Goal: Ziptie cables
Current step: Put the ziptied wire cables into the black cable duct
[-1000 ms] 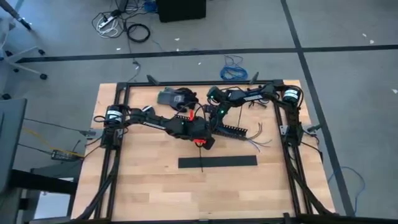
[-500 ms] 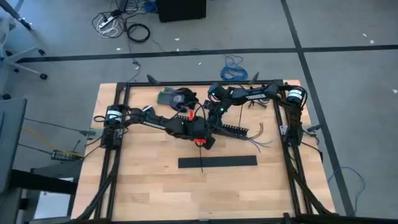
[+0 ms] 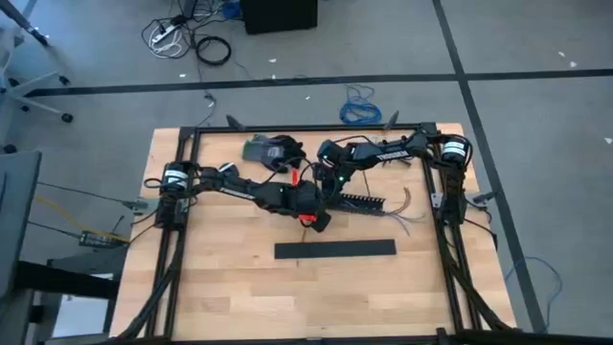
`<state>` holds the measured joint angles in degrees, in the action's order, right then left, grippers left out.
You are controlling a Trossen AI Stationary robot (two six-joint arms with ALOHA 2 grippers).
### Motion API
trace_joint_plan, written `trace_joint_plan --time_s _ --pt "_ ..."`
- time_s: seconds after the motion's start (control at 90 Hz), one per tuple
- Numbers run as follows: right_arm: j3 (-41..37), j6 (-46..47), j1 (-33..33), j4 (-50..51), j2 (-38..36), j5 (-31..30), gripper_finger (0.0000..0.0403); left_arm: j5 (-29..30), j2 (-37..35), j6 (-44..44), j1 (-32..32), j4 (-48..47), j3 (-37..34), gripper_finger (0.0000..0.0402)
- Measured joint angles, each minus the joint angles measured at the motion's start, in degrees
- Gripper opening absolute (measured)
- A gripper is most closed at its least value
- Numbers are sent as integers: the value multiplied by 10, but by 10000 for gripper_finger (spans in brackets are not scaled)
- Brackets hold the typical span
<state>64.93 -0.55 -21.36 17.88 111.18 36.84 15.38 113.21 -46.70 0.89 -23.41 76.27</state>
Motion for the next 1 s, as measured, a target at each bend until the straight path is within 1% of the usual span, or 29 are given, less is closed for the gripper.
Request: trace_joint_plan --time_s 0.167,0.356,0.556,0.733,1.0 --pt "0 -2 0 5 0 -2 0 -2 0 0 0 -3 0 0" --pt "-2 10 0 -20 1 -7 0 -4 0 0 0 -8 0 0" --pt "-2 20 6 -37 1 -23 0 -5 0 1 0 -11 0 0" --pt "-2 20 8 -31 2 -45 0 -5 0 2 0 -7 0 0" --pt "-2 20 12 -30 2 -58 0 -5 0 2 0 -23 0 0"
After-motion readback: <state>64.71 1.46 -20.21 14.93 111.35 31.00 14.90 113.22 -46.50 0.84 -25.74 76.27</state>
